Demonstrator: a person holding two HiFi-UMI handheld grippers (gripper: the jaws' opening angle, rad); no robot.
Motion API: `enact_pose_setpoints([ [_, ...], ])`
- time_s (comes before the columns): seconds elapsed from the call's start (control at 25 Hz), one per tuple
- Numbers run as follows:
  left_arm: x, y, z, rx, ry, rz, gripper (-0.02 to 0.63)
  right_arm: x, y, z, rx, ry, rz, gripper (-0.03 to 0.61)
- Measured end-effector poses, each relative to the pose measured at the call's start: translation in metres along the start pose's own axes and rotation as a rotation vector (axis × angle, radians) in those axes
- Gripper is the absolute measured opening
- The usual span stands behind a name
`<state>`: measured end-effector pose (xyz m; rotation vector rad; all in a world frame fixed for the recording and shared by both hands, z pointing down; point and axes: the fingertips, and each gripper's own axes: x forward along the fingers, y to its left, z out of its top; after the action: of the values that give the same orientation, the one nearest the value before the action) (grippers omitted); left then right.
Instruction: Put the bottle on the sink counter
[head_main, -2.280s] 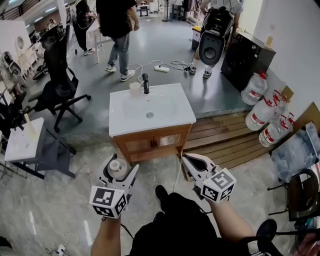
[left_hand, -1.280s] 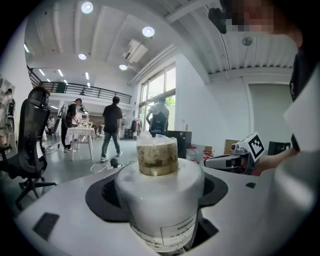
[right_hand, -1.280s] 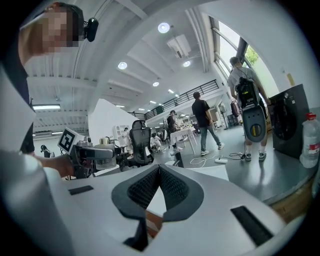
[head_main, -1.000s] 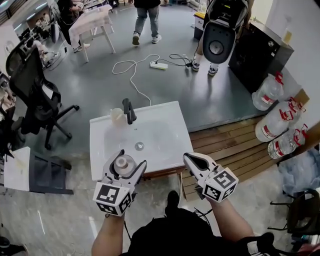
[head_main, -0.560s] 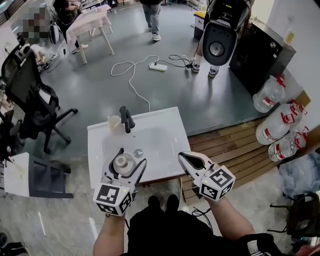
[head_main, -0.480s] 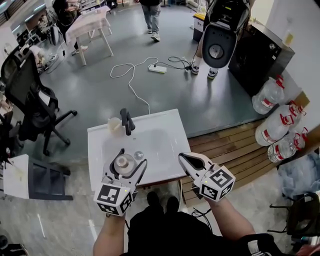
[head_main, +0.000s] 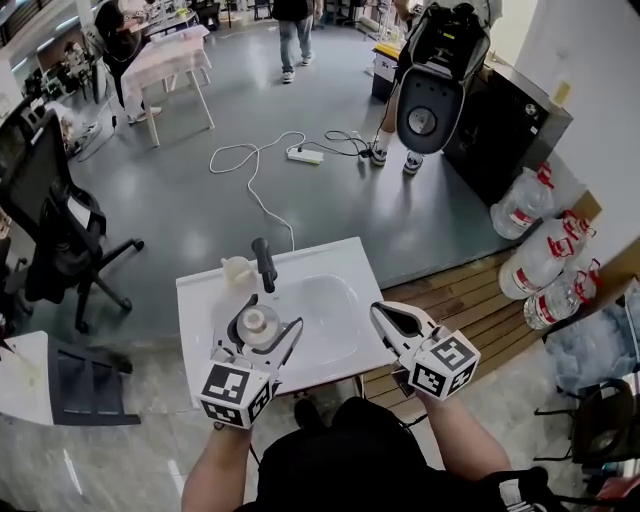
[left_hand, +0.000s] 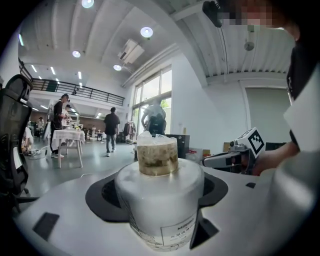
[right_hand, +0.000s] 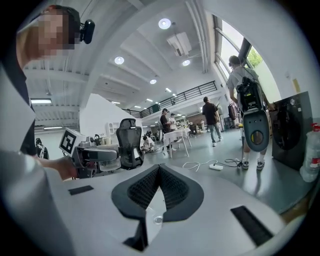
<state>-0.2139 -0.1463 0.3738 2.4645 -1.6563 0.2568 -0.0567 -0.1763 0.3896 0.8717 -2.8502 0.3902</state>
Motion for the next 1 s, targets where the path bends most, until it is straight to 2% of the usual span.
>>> enact_pose_setpoints([
  [0.28, 0.028, 0.02, 0.001, -0.013, 0.009, -0.044, 0.341, 0.016, -0.008, -0.001, 0.017, 0.013, -0.039, 0.014],
  [0.76, 0.127, 0.023, 0.008, -0.021, 0.028, -0.077, 0.341, 0.047, -0.082, 0.008, 0.035, -0.001, -0.052, 0.014],
  [1.0, 0.173, 0.015, -0.004, -0.034, 0.071, -0.094, 0.341, 0.054, -0.114, 0.002, 0.064, 0.002, -0.063, 0.014],
])
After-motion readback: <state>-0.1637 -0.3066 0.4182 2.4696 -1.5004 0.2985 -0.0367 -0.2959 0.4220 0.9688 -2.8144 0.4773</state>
